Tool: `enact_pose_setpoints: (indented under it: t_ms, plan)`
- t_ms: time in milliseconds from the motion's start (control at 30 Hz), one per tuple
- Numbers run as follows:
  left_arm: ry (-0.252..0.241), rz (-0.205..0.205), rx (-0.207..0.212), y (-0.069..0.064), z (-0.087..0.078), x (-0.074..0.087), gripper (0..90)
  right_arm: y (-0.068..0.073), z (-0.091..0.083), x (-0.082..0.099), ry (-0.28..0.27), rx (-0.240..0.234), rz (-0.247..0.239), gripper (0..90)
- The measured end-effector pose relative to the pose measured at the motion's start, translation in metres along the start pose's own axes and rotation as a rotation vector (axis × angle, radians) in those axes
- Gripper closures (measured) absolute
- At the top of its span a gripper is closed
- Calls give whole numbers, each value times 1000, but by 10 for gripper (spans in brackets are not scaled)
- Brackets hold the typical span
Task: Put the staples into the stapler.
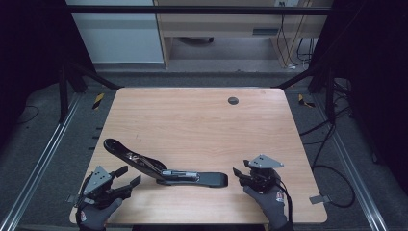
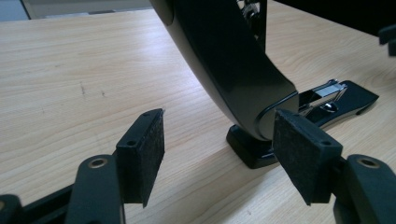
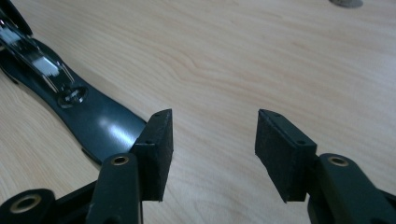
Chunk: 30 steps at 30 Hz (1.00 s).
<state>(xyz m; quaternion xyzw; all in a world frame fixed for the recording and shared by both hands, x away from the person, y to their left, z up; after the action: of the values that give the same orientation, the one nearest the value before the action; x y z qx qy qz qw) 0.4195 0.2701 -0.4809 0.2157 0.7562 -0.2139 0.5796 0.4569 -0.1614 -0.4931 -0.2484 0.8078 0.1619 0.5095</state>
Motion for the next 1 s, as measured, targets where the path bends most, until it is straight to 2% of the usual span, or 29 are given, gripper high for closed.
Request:
enact_pose_setpoints:
  t_ms: [100, 300, 500, 700, 1000]
  plan:
    - [-12, -4, 1, -1, -1, -2, 327, 0, -2, 6, 4, 0, 19, 461]
    - [-34, -16, 1, -1, -2, -7, 314, 2, -4, 12, 3, 3, 25, 459]
    - [-52, -12, -5, -3, -4, -15, 300, 8, -6, 12, -2, -22, 36, 461]
    - [-80, -16, -9, -2, -6, -23, 293, 16, -4, 13, 5, -39, 13, 518]
    - [-92, -9, -26, 1, -8, -27, 288, 20, -4, 13, 5, -49, 8, 569]
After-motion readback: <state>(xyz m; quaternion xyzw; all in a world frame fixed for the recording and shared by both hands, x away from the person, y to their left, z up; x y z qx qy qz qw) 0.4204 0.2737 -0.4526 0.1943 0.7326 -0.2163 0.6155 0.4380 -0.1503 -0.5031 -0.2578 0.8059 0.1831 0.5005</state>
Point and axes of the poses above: each handheld gripper's, and its own axes: z roughly forward along the jaws, x roughly out of its underside, y roughly to its left, the point moved 4 cm from there along z, roughly forward along the jaws, and after that the axes turned 9 degrees about -y, right-handed, at the moved point
